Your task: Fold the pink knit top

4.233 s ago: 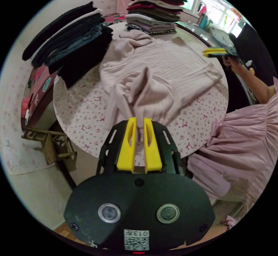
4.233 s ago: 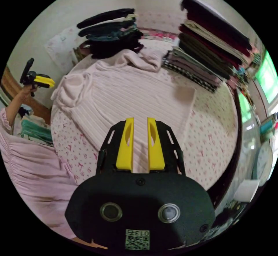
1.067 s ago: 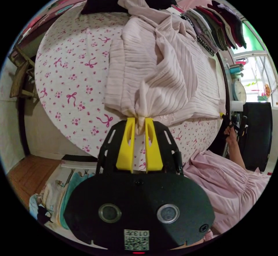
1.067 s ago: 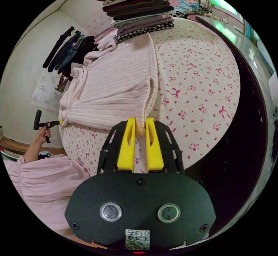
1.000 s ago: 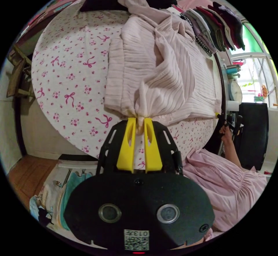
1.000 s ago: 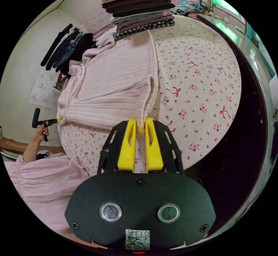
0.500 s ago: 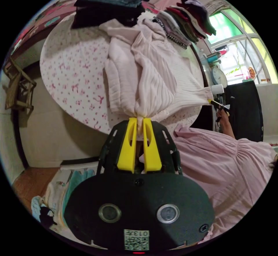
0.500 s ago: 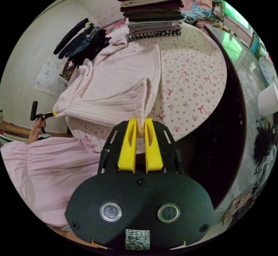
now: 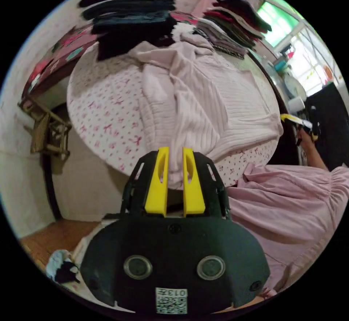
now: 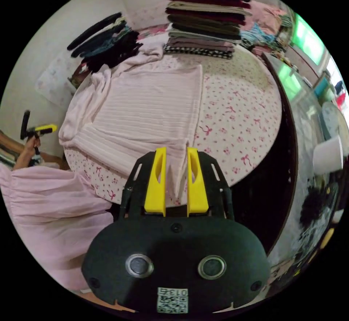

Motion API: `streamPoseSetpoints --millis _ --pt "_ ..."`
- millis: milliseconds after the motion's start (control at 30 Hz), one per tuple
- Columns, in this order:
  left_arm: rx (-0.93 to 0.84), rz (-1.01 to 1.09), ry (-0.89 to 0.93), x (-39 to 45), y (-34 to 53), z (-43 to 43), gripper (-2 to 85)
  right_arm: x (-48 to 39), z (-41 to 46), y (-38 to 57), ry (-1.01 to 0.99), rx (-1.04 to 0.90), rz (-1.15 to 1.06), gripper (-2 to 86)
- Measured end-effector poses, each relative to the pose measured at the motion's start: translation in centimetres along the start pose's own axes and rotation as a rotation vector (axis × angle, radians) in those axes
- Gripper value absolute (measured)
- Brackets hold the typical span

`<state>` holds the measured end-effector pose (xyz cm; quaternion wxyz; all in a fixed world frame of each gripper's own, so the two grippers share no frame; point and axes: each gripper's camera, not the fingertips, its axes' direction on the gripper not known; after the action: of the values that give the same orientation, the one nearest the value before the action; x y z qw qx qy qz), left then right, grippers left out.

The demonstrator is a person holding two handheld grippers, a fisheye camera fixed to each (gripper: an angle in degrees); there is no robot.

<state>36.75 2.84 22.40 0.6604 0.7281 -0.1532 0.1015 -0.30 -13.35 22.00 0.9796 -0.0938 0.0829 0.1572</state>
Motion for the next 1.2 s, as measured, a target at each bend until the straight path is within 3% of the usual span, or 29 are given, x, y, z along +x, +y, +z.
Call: streamPoseSetpoints --millis 133,200,267,367,500,633,767,900,1100,1167,1200 --pt "-0.107 0.186 -0.169 6.4 -3.3 5.8 1.8 -3.5 5.7 -2.5 0.148 -0.159 -0.117 3.3" --pt "-0.159 0.212 -0.223 7.0 -3.5 7.9 1.0 -3.2 5.8 -2.9 0.101 -0.134 -0.120 1.9" --pt "-0.130 0.170 -0.142 6.2 -3.3 7.2 0.5 -2.1 5.2 -3.5 0.026 -0.167 -0.079 1.1" --pt "-0.075 0.040 -0.088 4.4 -2.1 5.0 -0.1 -1.7 2.8 -4.1 0.099 -0.110 -0.061 0.8" --pt "0.082 0.166 -0.068 7.6 -1.5 2.3 -0.3 -4.5 1.1 -7.1 0.068 0.053 -0.137 1.0" --pt "-0.097 0.224 -0.184 9.7 -2.6 7.6 -0.3 -11.3 4.1 -14.2 -0.023 0.087 -0.313 1.7" --pt "-0.081 0.171 -0.087 8.9 -2.4 7.3 -0.3 -18.5 7.3 -22.6 -0.111 0.109 -0.435 5.1" --pt "-0.028 0.248 -0.235 12.0 -1.8 6.1 -0.2 -25.0 9.4 -29.5 -0.216 0.125 -0.544 9.4" --pt "-0.081 0.212 -0.246 12.8 -1.6 8.0 -0.2 -36.9 16.5 -38.7 -0.216 -0.032 -0.735 13.9" --pt "-0.088 0.210 -0.234 12.8 -1.6 8.1 -0.2 -38.8 19.1 -39.7 -0.160 -0.098 -0.781 12.6" --pt "-0.090 0.210 -0.228 12.9 -1.6 8.1 -0.2 -39.4 21.1 -40.2 -0.125 -0.170 -0.801 7.7"
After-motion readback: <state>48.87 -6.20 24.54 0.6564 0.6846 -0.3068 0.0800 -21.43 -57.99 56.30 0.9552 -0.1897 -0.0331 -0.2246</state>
